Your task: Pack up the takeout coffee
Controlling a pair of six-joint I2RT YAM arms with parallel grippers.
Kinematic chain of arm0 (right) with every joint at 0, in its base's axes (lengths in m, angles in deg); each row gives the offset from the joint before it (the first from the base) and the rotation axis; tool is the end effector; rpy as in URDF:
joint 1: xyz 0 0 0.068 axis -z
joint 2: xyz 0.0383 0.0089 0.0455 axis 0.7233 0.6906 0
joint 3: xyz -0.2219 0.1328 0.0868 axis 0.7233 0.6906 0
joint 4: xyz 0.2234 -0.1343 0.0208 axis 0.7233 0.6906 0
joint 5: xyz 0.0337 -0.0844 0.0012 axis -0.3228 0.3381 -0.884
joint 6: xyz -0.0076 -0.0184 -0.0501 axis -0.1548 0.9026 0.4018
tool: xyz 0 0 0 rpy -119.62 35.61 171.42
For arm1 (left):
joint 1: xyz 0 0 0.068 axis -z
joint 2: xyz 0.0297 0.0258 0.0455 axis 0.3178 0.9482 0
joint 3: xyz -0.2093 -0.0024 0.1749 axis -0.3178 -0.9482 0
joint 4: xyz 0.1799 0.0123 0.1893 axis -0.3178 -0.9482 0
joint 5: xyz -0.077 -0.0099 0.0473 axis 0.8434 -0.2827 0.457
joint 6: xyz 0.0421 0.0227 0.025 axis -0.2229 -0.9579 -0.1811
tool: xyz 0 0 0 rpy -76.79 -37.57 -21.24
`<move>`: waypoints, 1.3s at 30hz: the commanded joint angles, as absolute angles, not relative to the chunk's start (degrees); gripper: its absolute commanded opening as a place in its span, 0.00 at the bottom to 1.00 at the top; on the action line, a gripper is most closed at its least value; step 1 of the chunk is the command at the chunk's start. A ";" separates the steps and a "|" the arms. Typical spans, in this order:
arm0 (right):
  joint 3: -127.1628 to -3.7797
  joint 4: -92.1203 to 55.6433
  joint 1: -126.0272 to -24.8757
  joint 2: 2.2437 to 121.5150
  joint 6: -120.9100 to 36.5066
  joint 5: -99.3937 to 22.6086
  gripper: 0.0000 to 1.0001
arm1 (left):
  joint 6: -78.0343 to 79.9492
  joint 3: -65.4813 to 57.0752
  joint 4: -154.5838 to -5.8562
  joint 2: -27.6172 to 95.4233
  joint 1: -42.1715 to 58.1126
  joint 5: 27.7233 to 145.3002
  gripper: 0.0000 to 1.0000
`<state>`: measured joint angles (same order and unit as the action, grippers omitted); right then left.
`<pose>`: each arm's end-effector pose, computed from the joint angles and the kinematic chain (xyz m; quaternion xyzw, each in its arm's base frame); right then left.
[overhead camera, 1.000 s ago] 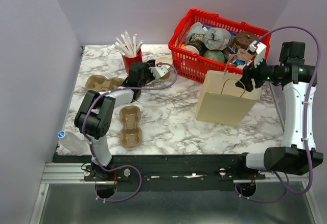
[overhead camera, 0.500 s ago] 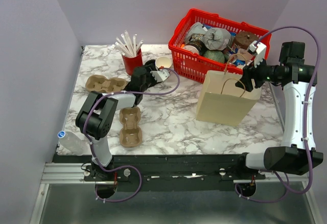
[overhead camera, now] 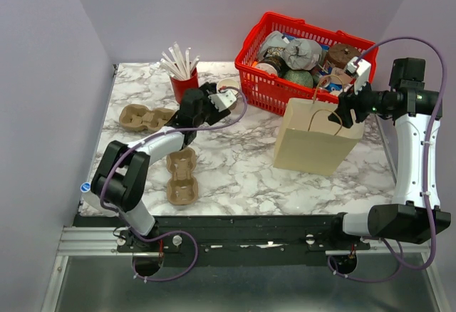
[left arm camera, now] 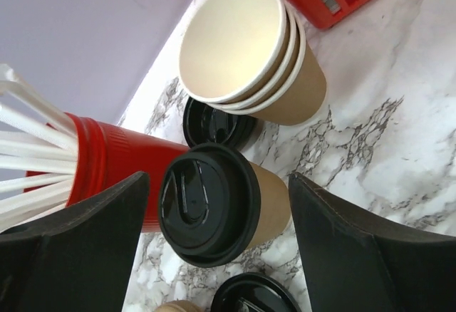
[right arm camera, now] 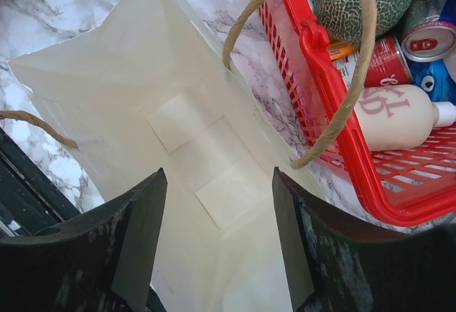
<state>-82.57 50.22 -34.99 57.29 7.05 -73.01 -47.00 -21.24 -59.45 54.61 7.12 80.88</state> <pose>0.2374 -0.0232 0.4164 -0.3478 0.8209 0.1703 0.4198 0.3388 -0.1644 0.2266 0.4285 0.6867 0.0363 0.5861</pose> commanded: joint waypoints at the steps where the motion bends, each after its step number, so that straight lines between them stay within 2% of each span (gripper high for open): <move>1: -83.96 49.98 -34.72 58.05 10.04 -73.90 0.70 | -38.85 -15.74 -71.23 48.07 7.40 87.64 0.95; 3: -84.84 49.90 -34.81 58.84 10.58 -73.82 0.70 | -35.42 -13.98 -75.96 45.96 7.40 89.93 0.99; 14: -92.84 54.90 -34.81 62.01 28.23 -70.92 0.68 | -25.83 -5.36 -94.80 42.61 7.40 106.98 0.98; 23: -99.35 62.82 -34.64 66.06 38.44 -62.57 0.64 | -24.68 -3.34 -98.41 41.29 7.40 107.17 0.98; 31: -96.45 64.48 -34.55 68.16 41.43 -68.63 0.69 | -26.35 -3.60 -100.86 40.77 7.31 108.31 0.98; 36: -95.66 65.97 -34.55 71.14 41.16 -72.23 0.65 | -28.55 -3.34 -104.11 39.89 7.31 109.71 0.98; 39: -94.43 65.90 -34.55 73.08 40.90 -73.03 0.59 | -28.29 -3.34 -105.34 39.45 7.31 108.84 0.98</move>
<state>-96.07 57.55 -34.95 70.66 39.79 -68.97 -27.35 -4.65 -101.94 41.76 7.10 107.40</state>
